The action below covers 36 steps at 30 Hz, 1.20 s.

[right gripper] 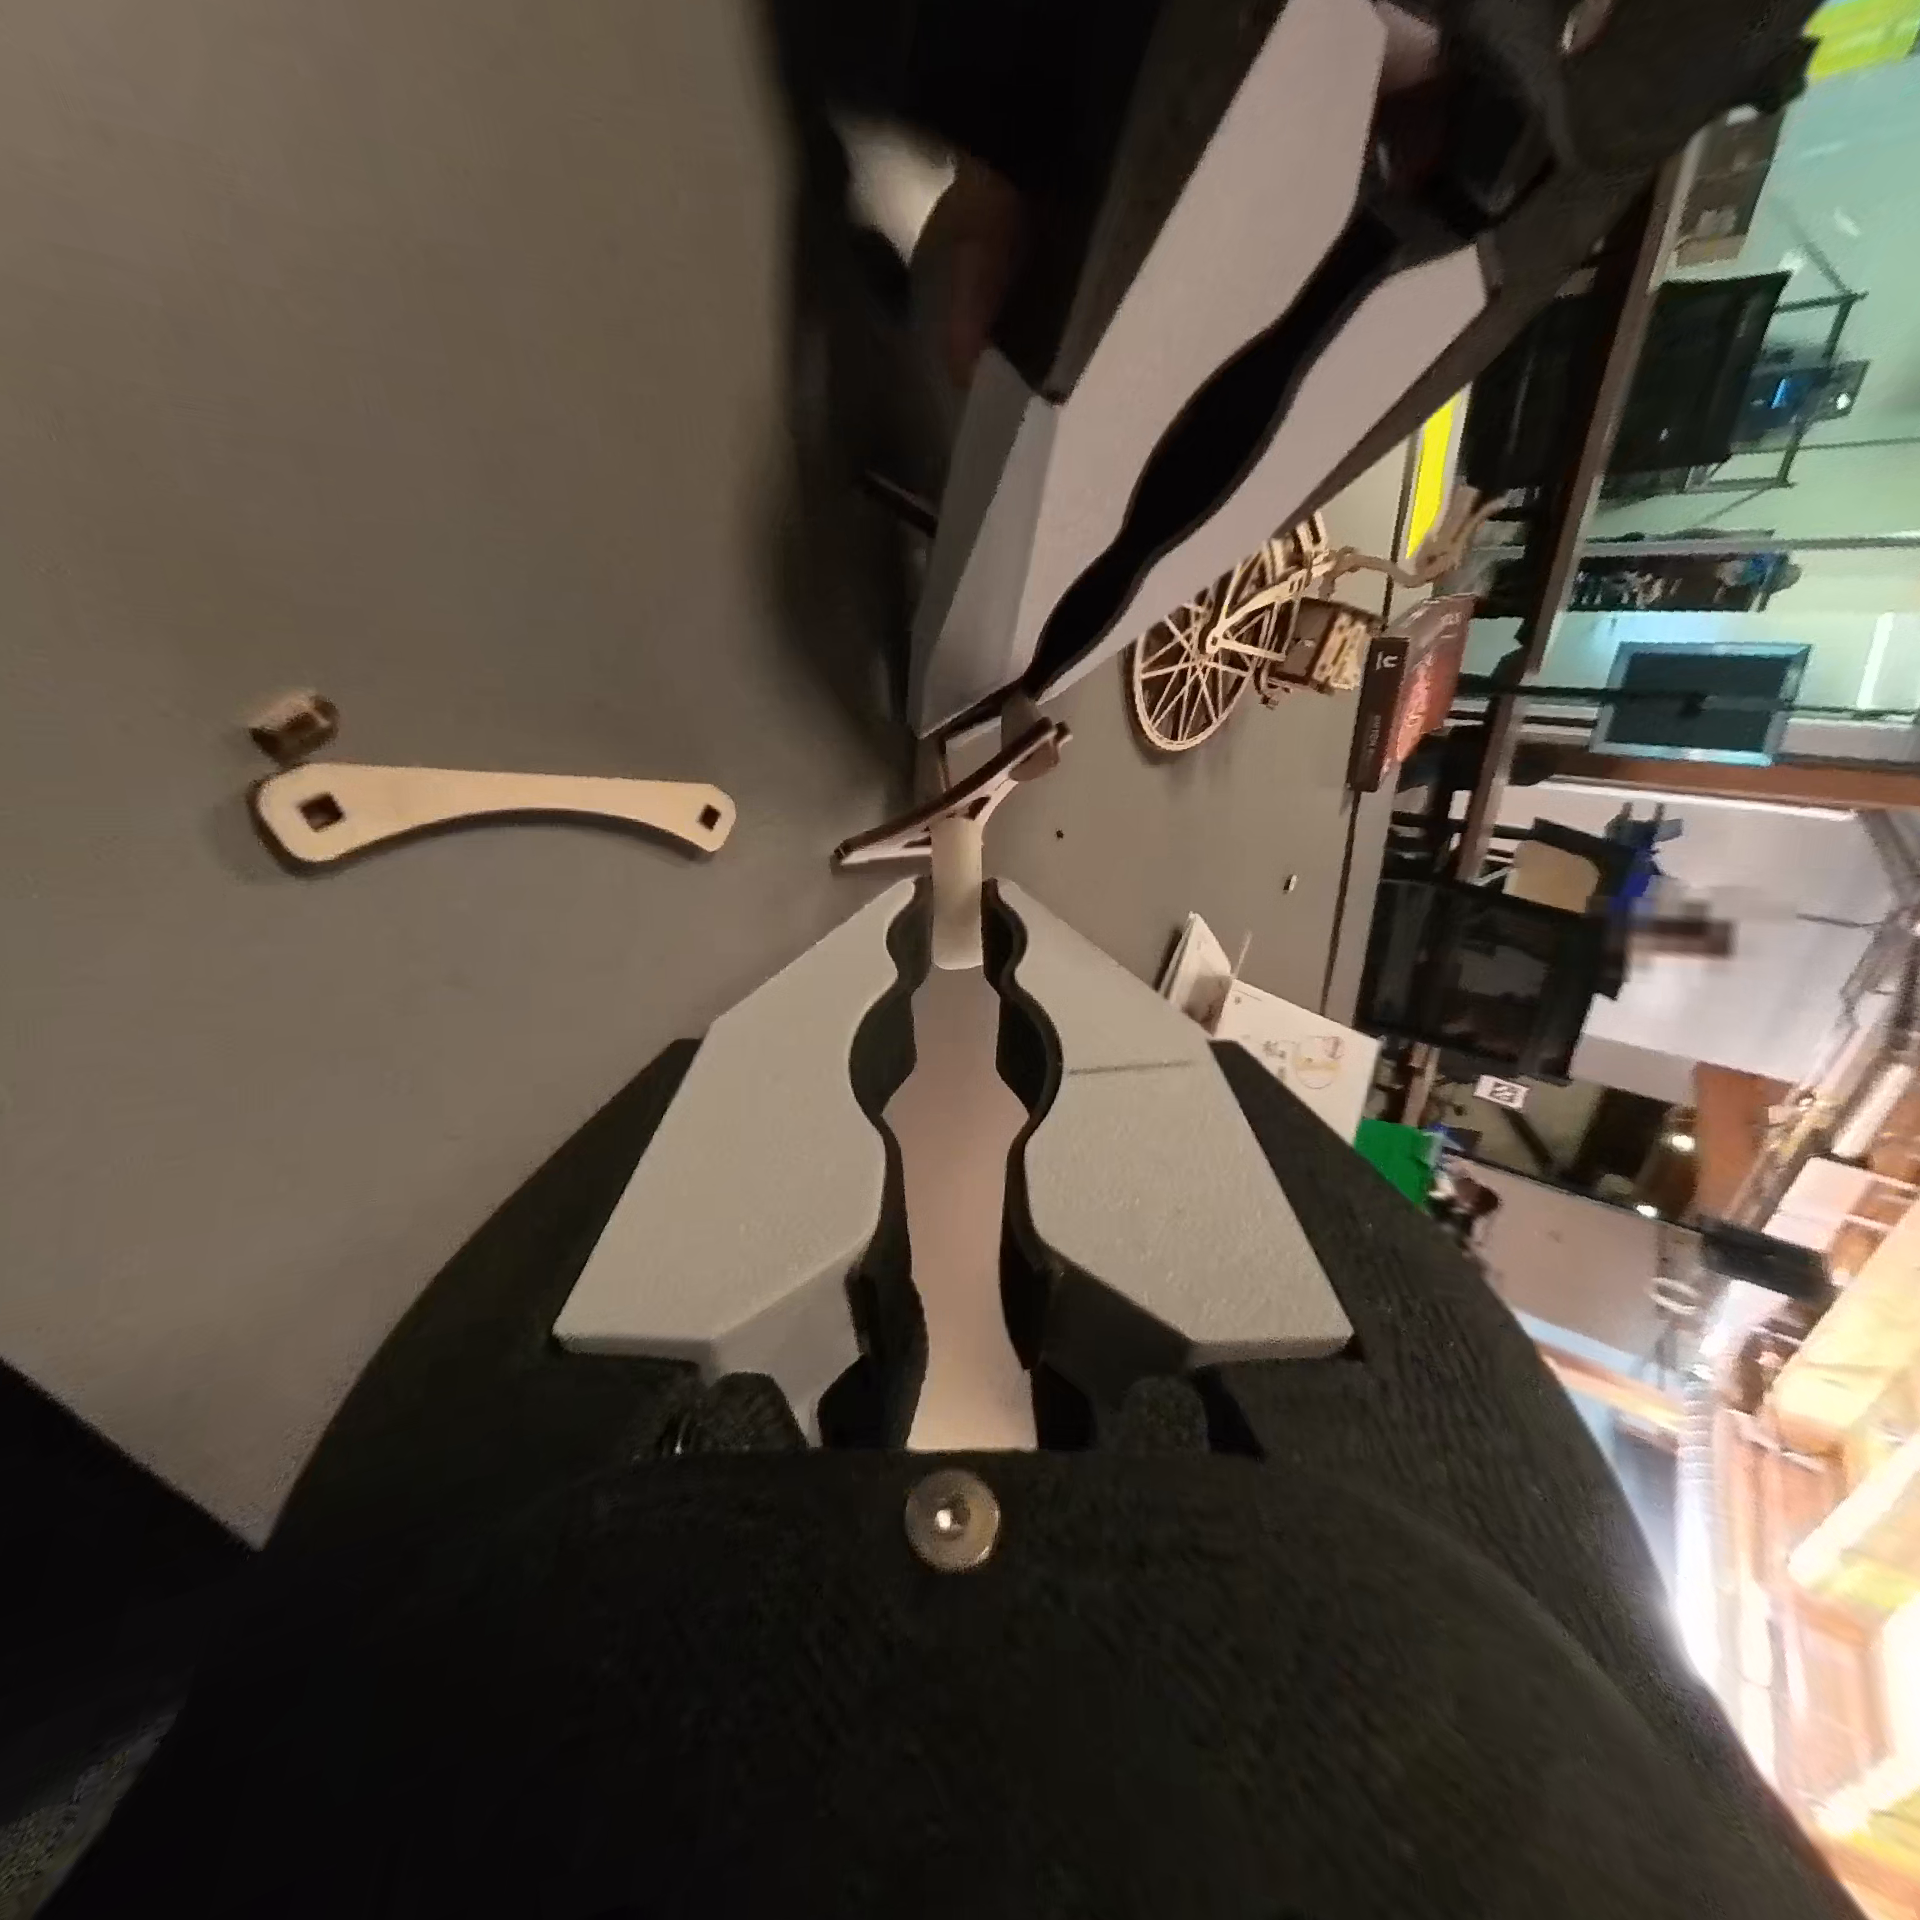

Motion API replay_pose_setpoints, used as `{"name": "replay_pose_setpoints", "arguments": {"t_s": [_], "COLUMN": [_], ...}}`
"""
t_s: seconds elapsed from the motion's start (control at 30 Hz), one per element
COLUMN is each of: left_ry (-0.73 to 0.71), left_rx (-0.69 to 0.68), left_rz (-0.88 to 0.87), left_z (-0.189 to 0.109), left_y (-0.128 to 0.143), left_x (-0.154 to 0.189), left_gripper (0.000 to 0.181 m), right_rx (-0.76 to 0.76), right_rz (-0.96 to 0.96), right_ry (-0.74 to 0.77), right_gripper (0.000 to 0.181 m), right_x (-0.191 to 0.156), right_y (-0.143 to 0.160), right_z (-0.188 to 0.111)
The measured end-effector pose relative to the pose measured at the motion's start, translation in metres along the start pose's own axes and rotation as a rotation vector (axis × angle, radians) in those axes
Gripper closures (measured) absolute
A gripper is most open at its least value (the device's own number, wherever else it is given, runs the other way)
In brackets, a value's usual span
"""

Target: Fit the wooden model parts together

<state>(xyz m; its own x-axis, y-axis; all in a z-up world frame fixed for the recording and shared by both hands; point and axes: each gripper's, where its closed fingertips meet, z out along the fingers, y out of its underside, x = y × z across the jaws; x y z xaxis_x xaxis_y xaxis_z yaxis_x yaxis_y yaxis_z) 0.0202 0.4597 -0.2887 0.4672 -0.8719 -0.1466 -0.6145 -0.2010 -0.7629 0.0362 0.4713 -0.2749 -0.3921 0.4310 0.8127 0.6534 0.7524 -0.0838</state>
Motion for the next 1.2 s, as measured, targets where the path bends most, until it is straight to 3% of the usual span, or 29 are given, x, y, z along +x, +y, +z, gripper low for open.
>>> {"name": "replay_pose_setpoints", "arguments": {"t_s": [0.17, 1.2], "left_ry": [0.000, 0.000], "left_rx": [0.000, 0.001], "left_rz": [0.000, 0.003], "left_z": [0.0001, 0.0001], "left_y": [-0.0001, -0.0003], "left_x": [0.0000, 0.0004], "left_gripper": [0.179, 0.179], "right_rx": [-0.026, 0.010], "right_rz": [-0.102, -0.162], "right_ry": [0.015, 0.021], "right_gripper": [0.174, 0.174], "right_x": [-0.0012, -0.0004], "right_y": [0.0034, -0.0028], "right_z": [0.0018, -0.0005]}}
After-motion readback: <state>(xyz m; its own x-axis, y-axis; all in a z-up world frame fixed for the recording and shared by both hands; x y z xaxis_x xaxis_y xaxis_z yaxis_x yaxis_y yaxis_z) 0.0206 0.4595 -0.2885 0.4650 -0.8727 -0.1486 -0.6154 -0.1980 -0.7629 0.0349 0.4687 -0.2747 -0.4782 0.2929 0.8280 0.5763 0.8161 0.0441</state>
